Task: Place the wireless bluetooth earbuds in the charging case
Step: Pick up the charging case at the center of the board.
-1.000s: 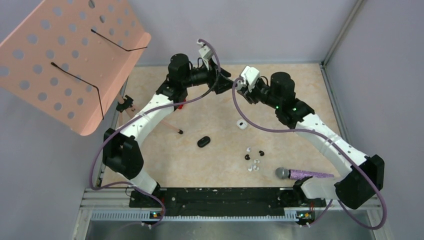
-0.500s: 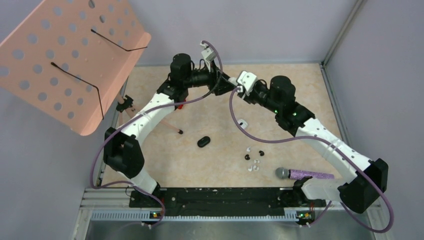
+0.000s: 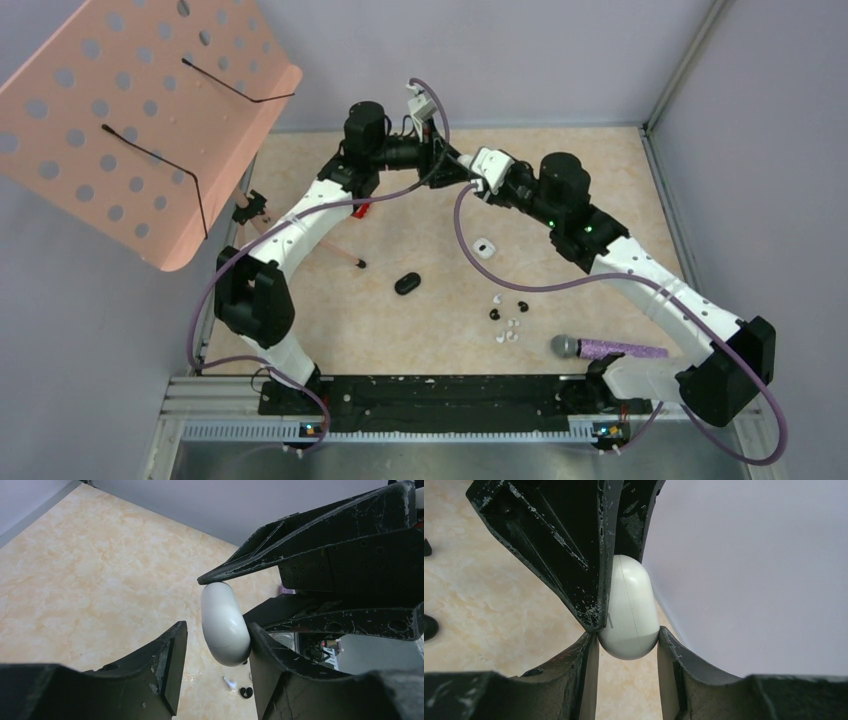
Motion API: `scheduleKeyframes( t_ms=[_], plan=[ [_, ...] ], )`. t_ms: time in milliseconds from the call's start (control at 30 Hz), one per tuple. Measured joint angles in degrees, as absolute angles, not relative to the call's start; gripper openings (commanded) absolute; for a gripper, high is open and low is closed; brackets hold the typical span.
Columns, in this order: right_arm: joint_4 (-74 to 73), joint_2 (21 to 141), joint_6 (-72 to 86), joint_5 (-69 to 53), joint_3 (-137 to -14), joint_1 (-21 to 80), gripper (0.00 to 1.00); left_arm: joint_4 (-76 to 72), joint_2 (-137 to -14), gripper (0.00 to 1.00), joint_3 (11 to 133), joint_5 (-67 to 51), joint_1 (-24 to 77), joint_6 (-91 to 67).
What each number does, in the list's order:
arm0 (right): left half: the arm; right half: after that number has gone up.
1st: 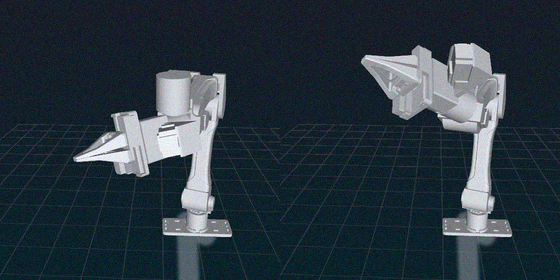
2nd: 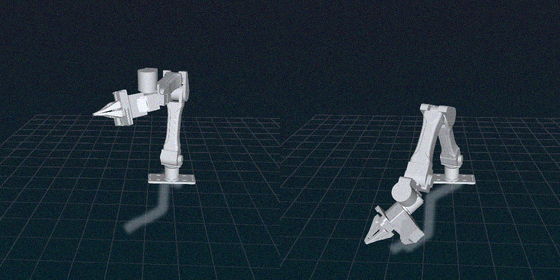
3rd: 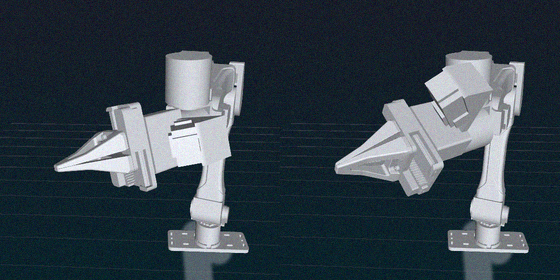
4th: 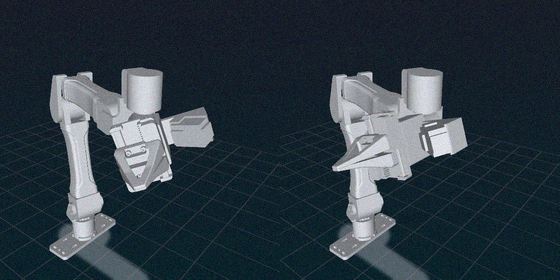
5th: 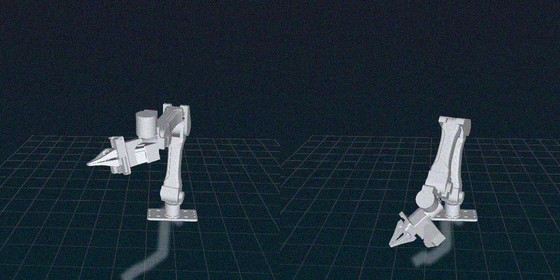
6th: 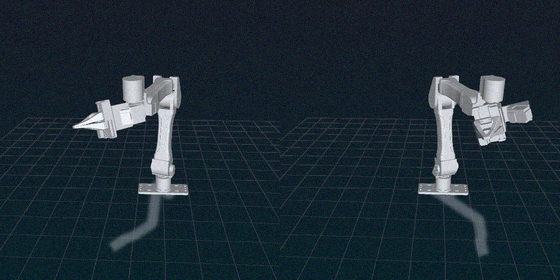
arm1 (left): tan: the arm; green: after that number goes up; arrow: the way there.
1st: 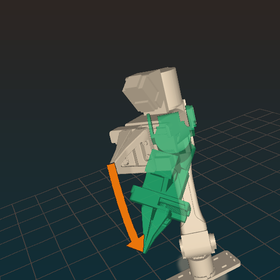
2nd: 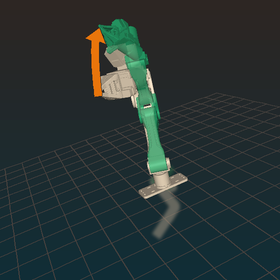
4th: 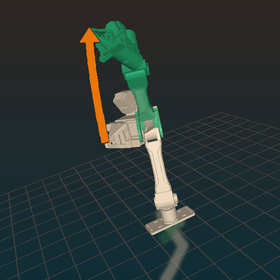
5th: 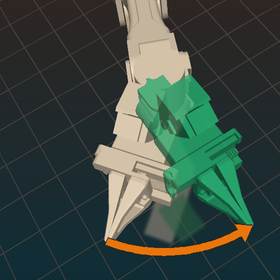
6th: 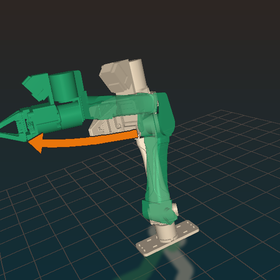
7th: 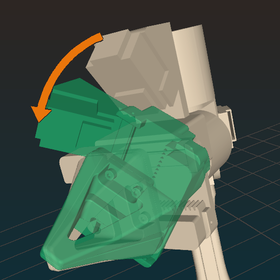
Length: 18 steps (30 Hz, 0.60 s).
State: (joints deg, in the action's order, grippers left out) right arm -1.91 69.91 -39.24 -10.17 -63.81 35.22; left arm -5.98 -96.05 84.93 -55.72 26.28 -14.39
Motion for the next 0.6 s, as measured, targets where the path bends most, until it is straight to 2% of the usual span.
scheduleKeyframes(
  t_ms=[133,200,300,367,400,467,500,533,567,600],
  plan=[
    [-1.74,69.93,-39.75,-10.13,-63.33,35.42,0.0,-6.0,-96.79,0.57,85.41,-56.18,26.26,-14.9],
    [-1.74,69.93,-39.88,-10.11,-63.26,35.48,0.0,-6.02,-96.97,0.54,85.41,-56.36,26.17,-15.09],
    [-1.74,69.93,-39.88,-9.91,-63.24,35.51,0.0,-6.04,-97.03,0.42,85.43,-56.93,26.13,-15.27],
    [-1.69,69.93,-39.88,-9.69,-63.24,35.53,0.0,-6.2,-97.03,0.26,85.54,-57.49,26.13,-15.51],
    [-1.69,69.93,-39.88,-9.52,-63.24,35.53,0.07,-6.37,-97.03,0.17,85.54,-57.74,26.13,-15.77],
    [-1.45,69.93,-40.03,-8.84,-63.09,35.51,0.36,-6.72,-97.06,0.02,85.54,-57.56,26.11,-16.82],
    [-1.43,69.93,-40.01,-8.93,-63.07,35.53,0.6,-6.92,-97.14,0.0,85.54,-57.63,26.0,-17.37],
    [-1.61,69.93,-39.99,-9.08,-63.09,35.53,0.78,-7.29,-97.32,0.0,85.54,-57.87,25.89,-17.98],
    [-2.31,69.95,-39.88,-9.43,-63.37,35.51,0.91,-7.88,-97.47,0.0,85.47,-58.0,25.76,-18.52],
    [-4.54,70.19,-38.87,-10.41,-64.18,35.46,0.95,-8.95,-97.67,0.0,85.36,-57.93,25.65,-19.16]
  ],
)
